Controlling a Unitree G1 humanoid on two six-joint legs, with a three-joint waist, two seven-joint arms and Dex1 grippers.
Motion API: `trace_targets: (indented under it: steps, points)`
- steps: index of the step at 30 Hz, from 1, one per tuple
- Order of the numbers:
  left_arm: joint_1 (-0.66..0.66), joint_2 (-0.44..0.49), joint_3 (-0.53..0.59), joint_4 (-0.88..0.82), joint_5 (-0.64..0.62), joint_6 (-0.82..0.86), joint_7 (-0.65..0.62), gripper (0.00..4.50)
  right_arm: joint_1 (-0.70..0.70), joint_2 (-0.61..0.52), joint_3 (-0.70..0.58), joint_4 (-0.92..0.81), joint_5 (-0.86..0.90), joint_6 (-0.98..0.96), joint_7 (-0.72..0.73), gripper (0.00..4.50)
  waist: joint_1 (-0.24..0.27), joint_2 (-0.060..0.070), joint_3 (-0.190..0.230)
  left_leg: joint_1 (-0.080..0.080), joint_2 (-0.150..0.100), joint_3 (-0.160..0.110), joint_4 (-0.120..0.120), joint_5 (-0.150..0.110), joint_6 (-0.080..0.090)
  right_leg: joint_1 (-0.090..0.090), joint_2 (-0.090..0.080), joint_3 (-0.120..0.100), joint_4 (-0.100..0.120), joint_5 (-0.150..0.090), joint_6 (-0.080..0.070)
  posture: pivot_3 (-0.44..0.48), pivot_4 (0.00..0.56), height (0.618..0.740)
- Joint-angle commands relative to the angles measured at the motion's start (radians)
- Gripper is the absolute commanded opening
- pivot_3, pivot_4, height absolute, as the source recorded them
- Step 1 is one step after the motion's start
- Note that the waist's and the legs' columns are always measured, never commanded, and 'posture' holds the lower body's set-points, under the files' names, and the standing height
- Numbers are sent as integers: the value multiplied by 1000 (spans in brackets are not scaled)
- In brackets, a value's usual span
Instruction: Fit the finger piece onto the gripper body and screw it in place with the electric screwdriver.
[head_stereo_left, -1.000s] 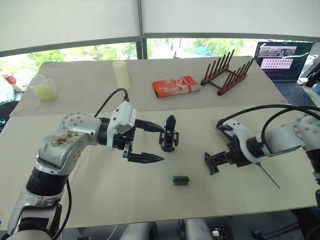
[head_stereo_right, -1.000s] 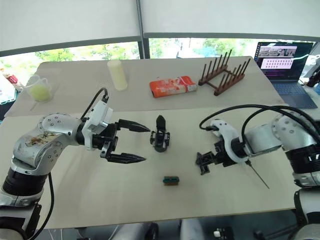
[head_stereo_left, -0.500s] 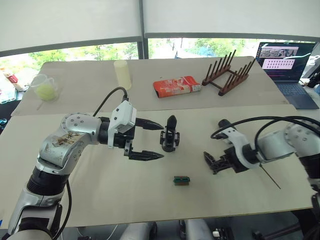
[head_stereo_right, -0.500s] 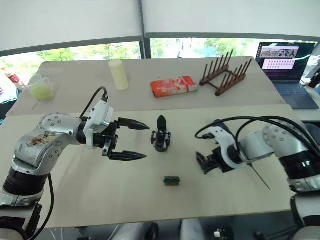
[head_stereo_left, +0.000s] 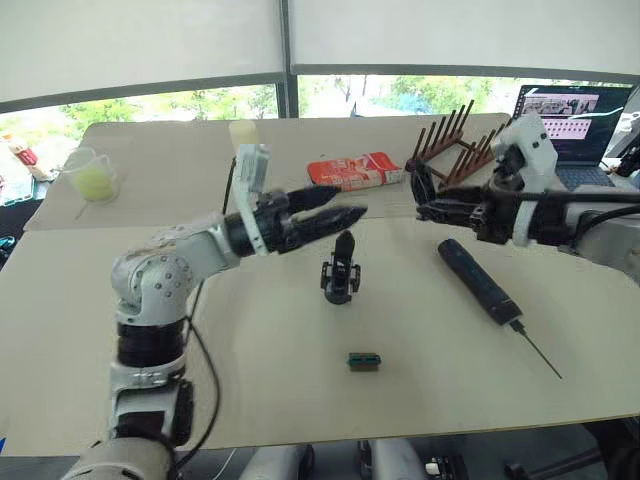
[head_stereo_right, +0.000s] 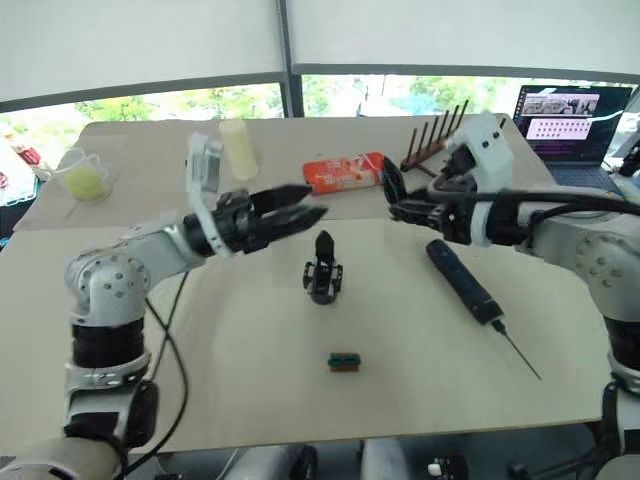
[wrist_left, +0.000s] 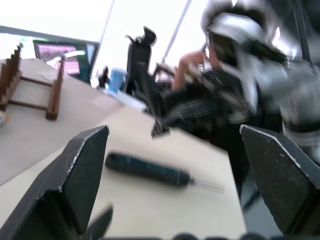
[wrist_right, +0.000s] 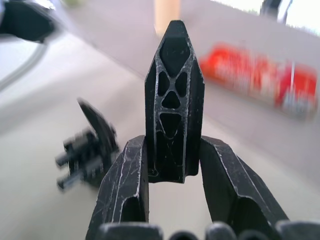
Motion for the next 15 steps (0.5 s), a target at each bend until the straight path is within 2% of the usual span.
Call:
trace_targets:
  steps: [1,5,8,10,15]
  points:
    - [-57,-94,45,22,-53,0,160,4500,-1,59,1,-77,-129,-142,13,1088,0,0,0,0,0,0,1,0,0,0,0,0,0,0,0,0,150,740]
    - [-89,-161,80,52,-104,7,266,4500,6,131,20,-128,-189,-164,11,1088,0,0,0,0,-1,0,1,1,-2,0,1,0,0,0,0,0,150,740]
    - [-81,-165,65,30,-122,3,268,3613,13,165,21,-152,-203,-155,15,1088,-1,0,0,1,0,0,1,2,-4,0,1,1,0,0,0,0,150,740]
    - [-72,-158,44,13,-131,12,262,2716,15,180,17,-158,-212,-148,18,1088,-2,0,0,1,0,0,0,2,-4,0,1,1,1,0,-1,0,150,740]
    - [-63,-148,31,3,-137,1,261,2682,12,199,14,-170,-229,-134,29,1088,-2,0,0,1,-1,0,0,2,-4,0,1,1,0,0,-1,0,150,740]
